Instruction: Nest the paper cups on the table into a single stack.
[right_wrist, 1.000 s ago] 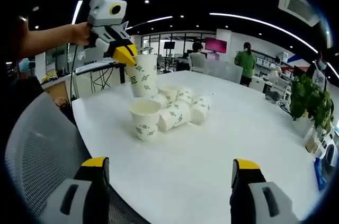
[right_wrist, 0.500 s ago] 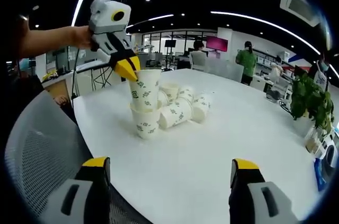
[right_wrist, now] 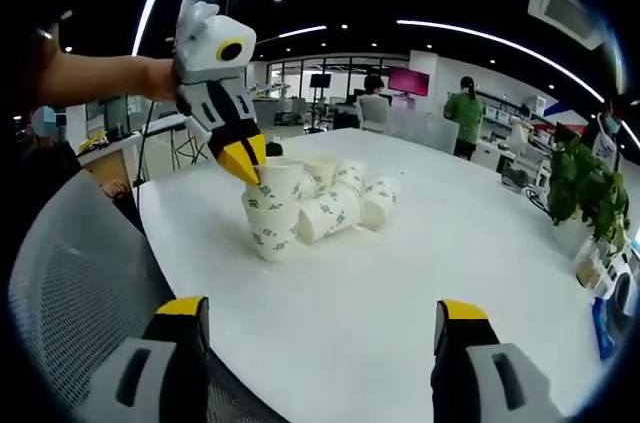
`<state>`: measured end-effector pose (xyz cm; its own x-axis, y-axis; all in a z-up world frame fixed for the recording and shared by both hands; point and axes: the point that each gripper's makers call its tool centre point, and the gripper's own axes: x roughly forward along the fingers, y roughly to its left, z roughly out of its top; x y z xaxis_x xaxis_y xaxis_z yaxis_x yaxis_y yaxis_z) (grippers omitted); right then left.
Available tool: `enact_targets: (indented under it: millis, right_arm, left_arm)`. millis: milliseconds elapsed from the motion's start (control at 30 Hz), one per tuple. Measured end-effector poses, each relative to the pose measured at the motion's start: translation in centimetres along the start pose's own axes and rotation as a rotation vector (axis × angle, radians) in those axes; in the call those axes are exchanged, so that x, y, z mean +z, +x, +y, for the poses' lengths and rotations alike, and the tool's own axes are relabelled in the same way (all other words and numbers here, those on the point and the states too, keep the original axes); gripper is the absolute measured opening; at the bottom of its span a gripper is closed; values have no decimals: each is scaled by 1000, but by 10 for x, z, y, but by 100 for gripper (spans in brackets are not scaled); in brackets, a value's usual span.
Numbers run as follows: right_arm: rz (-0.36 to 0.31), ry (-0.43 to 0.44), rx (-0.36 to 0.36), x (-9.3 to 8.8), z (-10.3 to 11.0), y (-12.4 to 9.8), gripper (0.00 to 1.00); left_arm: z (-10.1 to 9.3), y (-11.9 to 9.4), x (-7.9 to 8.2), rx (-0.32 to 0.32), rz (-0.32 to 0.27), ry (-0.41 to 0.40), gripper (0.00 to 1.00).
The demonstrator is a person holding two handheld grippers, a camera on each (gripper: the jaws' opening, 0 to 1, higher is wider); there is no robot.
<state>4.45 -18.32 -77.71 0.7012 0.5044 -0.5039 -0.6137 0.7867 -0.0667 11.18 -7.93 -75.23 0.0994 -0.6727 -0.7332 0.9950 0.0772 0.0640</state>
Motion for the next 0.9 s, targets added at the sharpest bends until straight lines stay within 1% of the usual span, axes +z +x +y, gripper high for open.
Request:
enact_targets:
  millis: [167,233,300,333,467,767,900]
  right_arm:
    - [3,0,-4,-1,-1,0,94]
    - [4,-2,-4,-1,-1,0,94]
    - [5,-2,-4,-1,-1,0,94]
    - [5,-3,-5,-1,-1,0,94]
    - [4,-2,-11,-1,-2,0,94]
    - [9,-6,-8,-1,-1,0,93]
    - [8,-3,-11,-1,-1,0,93]
  left_arm:
    - [-3,6,-4,-29,15,-5,0]
    - [-5,11,-8,-55,24,-2,0]
    - [-6,12,-9,-65,27,5,0]
    - [-9,14,-9,-82,33,15,1]
    - [-10,19,-16,-101,47,21,4]
    - [-14,24,-26,-99,47,-5,5]
    - [-14,21,-24,-87,38,-23,8]
